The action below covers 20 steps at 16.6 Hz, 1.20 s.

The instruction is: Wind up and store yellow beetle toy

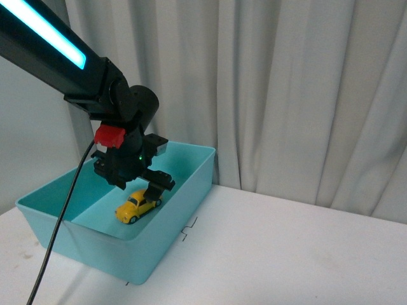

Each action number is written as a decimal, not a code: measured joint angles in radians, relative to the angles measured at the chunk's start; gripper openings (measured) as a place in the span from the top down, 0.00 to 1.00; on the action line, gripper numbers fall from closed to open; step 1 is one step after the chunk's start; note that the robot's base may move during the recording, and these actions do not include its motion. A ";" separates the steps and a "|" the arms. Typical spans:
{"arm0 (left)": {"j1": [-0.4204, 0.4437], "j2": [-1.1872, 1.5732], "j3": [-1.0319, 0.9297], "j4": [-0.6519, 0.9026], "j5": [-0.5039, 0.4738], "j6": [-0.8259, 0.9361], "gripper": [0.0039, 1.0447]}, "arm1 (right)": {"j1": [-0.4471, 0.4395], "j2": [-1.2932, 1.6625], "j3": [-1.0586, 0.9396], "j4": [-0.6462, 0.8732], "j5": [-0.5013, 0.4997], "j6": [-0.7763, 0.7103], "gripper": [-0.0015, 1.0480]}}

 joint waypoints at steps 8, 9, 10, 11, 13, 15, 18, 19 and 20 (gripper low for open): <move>0.003 -0.421 -0.259 0.258 0.181 0.014 0.06 | 0.000 0.000 0.000 0.000 0.000 0.000 0.06; 0.002 -0.463 -0.289 0.283 0.183 0.023 0.06 | 0.000 0.000 0.000 0.000 0.000 0.000 0.06; -0.003 -0.521 -0.333 0.314 0.188 0.031 0.06 | 0.000 0.000 0.000 0.000 0.000 0.000 0.06; -0.009 -0.607 -0.410 0.348 0.193 0.047 0.06 | 0.000 0.000 0.000 0.000 0.000 0.000 0.06; -0.031 -0.798 -0.574 0.389 0.196 0.052 0.06 | 0.000 0.000 0.000 0.000 0.000 0.000 0.06; -0.038 -1.012 -0.769 0.636 0.233 -0.006 0.13 | 0.000 0.000 0.000 0.000 0.000 0.000 0.06; -0.024 -1.369 -1.170 0.998 0.267 -0.175 0.47 | 0.000 0.000 0.000 0.000 0.000 0.000 0.06; -0.031 -1.415 -1.252 1.030 0.263 -0.192 0.60 | 0.000 0.000 0.000 0.000 0.000 0.000 0.06; -0.072 -1.428 -1.313 1.038 0.214 -0.198 0.70 | 0.000 0.000 0.000 0.000 0.000 0.000 0.06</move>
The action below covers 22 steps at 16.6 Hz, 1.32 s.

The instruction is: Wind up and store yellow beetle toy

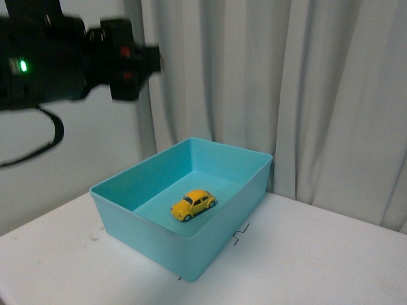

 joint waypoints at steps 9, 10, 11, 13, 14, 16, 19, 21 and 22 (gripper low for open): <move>-0.024 -0.278 -0.287 0.006 -0.013 -0.016 0.99 | 0.000 0.000 0.000 0.000 -0.001 0.000 0.06; -0.024 -0.307 -0.306 -0.013 -0.013 -0.016 0.99 | 0.000 0.000 0.000 0.000 -0.001 0.000 0.06; -0.024 -0.339 -0.323 -0.032 -0.013 -0.016 0.99 | 0.000 0.000 0.000 0.000 -0.001 0.000 0.06; -0.024 -0.401 -0.346 -0.066 -0.013 -0.016 0.99 | 0.000 0.000 0.000 0.000 -0.001 0.000 0.06; -0.024 -0.431 -0.356 -0.089 -0.013 -0.016 0.99 | 0.000 0.000 0.000 0.000 -0.001 0.000 0.06; -0.024 -0.492 -0.370 -0.130 -0.013 -0.016 0.99 | 0.000 0.000 0.000 0.000 -0.001 0.000 0.06; -0.024 -0.552 -0.406 -0.153 -0.014 -0.016 0.99 | 0.000 0.000 0.000 0.000 -0.001 0.000 0.06; -0.024 -0.634 -0.406 -0.222 -0.013 -0.016 0.99 | 0.000 0.000 0.000 0.000 -0.001 0.000 0.06; -0.024 -0.669 -0.406 -0.261 -0.013 -0.016 0.99 | 0.000 0.000 0.000 0.000 -0.001 0.000 0.06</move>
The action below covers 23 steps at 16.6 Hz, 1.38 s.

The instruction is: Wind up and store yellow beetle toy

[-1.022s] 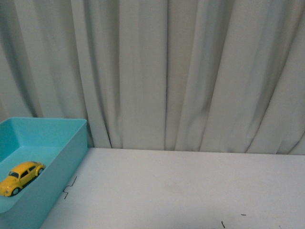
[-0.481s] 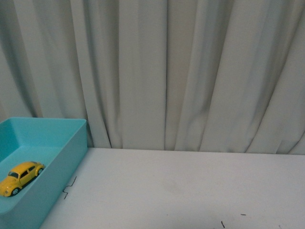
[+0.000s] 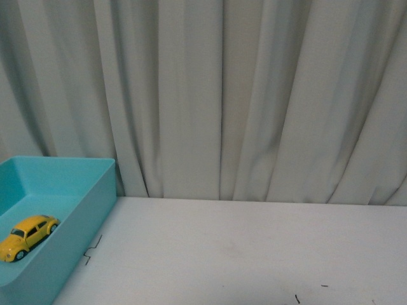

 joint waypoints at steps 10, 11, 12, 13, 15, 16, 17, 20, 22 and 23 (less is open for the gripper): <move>0.000 -0.244 0.000 -0.249 0.000 -0.001 0.86 | 0.000 0.000 0.000 0.000 0.000 0.000 0.06; 0.000 -0.244 0.000 -0.249 0.000 -0.001 0.72 | 0.000 0.000 0.000 0.000 0.000 0.000 0.06; 0.000 -0.244 0.000 -0.249 0.000 -0.001 0.64 | 0.000 0.000 0.000 0.000 0.001 0.000 0.06; 0.000 -0.244 0.000 -0.249 0.000 -0.001 0.57 | 0.000 0.000 0.000 0.000 0.000 0.000 0.06; 0.000 -0.244 0.000 -0.249 0.000 -0.001 0.40 | 0.000 0.000 0.000 0.000 0.000 0.000 0.06; 0.000 -0.244 0.000 -0.249 0.000 -0.001 0.33 | 0.000 0.000 0.000 0.000 0.001 0.000 0.06; 0.000 -0.244 0.000 -0.249 0.000 -0.001 0.26 | 0.000 0.000 0.000 0.000 0.000 0.000 0.06; 0.000 -0.244 0.000 -0.249 0.000 -0.001 0.09 | 0.000 0.000 0.000 0.000 0.000 0.000 0.06; 0.000 -0.244 0.000 -0.249 0.000 0.000 0.06 | 0.000 0.000 0.000 0.000 0.000 0.000 0.06; 0.000 -0.244 0.000 -0.249 0.000 0.000 0.06 | 0.000 0.000 0.000 0.000 0.000 0.000 0.06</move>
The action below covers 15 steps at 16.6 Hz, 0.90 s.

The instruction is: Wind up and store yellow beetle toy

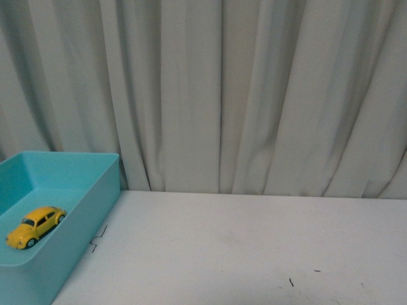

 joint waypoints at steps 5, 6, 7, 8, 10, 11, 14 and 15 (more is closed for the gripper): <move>0.000 0.000 0.000 0.000 0.000 0.000 0.06 | 0.000 0.000 0.000 0.001 0.000 0.000 0.06; 0.000 0.000 0.000 -0.002 0.000 0.000 0.06 | 0.000 0.000 0.000 -0.001 0.000 0.000 0.06; 0.000 0.000 0.000 0.001 0.000 0.000 0.06 | 0.000 0.000 0.000 0.002 0.000 0.000 0.06; 0.000 0.000 0.000 0.005 0.000 0.000 0.06 | 0.000 -0.001 0.000 0.003 0.000 0.000 0.06; 0.000 0.000 0.000 0.001 0.000 0.000 0.06 | 0.000 -0.001 0.000 0.001 0.000 0.000 0.06; 0.000 0.000 0.000 0.001 0.000 0.000 0.06 | 0.000 -0.001 0.000 0.000 0.000 0.000 0.06; 0.000 0.000 0.000 0.000 0.000 0.000 0.06 | 0.000 -0.001 0.000 0.000 0.000 0.000 0.06; 0.000 0.000 0.000 0.000 0.000 0.000 0.06 | 0.000 -0.001 0.000 0.000 0.000 0.000 0.06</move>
